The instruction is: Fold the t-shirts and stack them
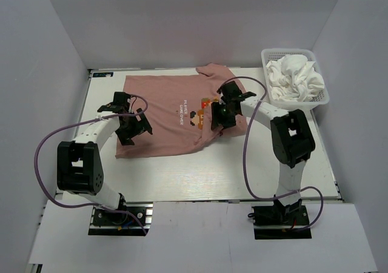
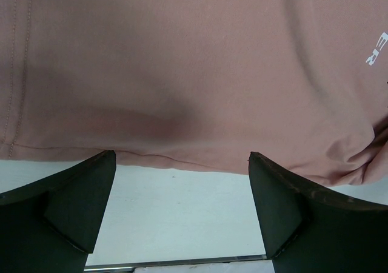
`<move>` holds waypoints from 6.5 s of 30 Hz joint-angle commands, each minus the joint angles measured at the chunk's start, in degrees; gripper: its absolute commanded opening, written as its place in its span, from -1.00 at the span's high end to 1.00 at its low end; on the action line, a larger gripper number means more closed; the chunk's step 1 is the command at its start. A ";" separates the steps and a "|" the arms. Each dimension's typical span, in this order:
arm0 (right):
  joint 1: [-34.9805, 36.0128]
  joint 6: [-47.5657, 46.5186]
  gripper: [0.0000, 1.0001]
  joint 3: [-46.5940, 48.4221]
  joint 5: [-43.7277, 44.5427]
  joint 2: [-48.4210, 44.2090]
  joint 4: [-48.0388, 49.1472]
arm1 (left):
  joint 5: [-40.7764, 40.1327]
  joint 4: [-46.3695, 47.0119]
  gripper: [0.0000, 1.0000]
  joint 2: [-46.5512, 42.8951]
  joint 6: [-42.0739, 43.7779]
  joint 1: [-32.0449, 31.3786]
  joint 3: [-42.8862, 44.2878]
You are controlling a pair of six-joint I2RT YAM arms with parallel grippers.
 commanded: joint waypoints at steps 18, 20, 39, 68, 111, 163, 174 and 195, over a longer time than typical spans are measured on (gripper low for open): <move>0.86 16.77 1.00 -31.09 -6.11 -31.75 3.24 | -0.07 1.41 -1.00 -8.10 -0.95 -0.17 -4.74; 1.91 19.34 1.00 -41.98 -8.04 -36.36 3.33 | -0.07 1.41 -1.00 -8.11 -0.95 -0.17 -4.75; 2.88 23.23 -0.81 -38.84 18.09 -61.27 -16.53 | -0.07 2.20 -1.00 -6.18 -2.53 -0.70 -3.52; -4.77 4.33 -0.81 1.72 11.47 5.44 3.59 | -18.17 -4.04 -1.00 41.27 -0.78 1.85 37.16; -4.59 -5.36 0.81 -30.35 -3.39 -28.19 6.86 | -3.05 4.22 -1.00 -3.36 -6.67 0.62 -1.58; -5.99 11.18 -0.80 -1.08 20.08 4.83 0.51 | -15.54 3.69 -1.00 36.70 5.55 2.82 43.13; -11.09 11.63 -0.80 4.10 17.62 8.52 1.13 | -7.54 0.70 -1.00 55.16 7.40 2.82 63.62; -5.65 9.33 -0.80 -19.96 12.26 -31.44 10.98 | -21.15 -3.68 -1.00 2.46 -10.07 2.82 10.09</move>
